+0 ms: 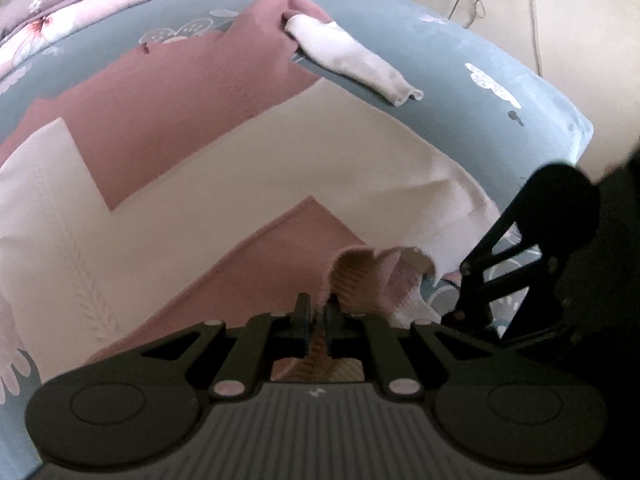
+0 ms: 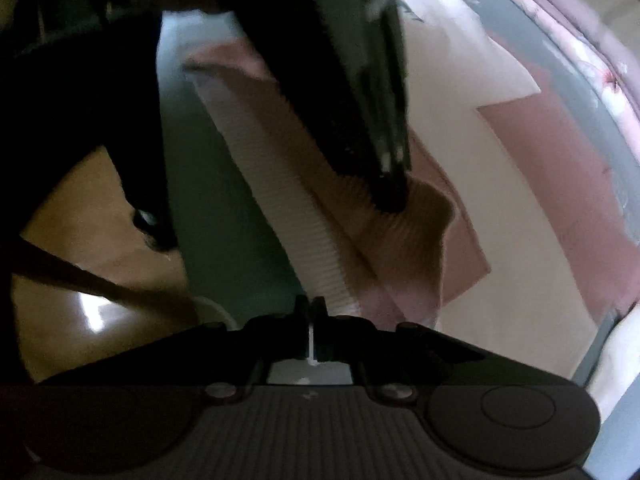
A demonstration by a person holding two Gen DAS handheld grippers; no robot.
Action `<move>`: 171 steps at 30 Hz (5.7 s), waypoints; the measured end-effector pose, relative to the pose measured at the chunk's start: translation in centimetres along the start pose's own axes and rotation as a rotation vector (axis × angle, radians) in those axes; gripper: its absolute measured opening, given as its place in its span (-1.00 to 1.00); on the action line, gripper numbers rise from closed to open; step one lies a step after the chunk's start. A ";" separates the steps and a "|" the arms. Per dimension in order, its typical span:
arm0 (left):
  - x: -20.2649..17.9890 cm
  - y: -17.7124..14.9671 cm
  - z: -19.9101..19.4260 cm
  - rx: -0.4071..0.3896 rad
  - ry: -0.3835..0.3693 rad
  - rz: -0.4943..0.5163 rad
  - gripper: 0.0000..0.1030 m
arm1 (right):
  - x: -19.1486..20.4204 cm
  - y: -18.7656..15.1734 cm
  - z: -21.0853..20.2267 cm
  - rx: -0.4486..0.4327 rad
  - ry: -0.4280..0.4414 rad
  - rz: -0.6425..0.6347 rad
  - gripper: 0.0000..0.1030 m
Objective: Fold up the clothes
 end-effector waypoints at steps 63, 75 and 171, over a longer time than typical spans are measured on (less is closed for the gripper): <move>5.8 -8.0 -2.6 0.183 0.131 -0.247 0.14 | -7.5 -9.9 -4.7 -0.074 -0.193 0.872 0.13; 13.0 -6.9 -7.1 -0.048 0.224 -0.485 0.15 | -5.1 -7.7 -4.6 -0.295 -0.141 1.254 0.27; 22.8 -9.2 0.1 -0.104 0.222 -0.818 -0.76 | -7.0 -6.0 -3.4 -0.245 -0.229 1.204 0.41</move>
Point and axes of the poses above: each gripper's, at about its wrist camera, not at the fingertips, and z roughly the way its jaws point, x to its left, y to its top, the point moved 1 cm from there along z, roughly the way its jaws point, and after that the axes turned 3 degrees about y, right-handed, at the moved point
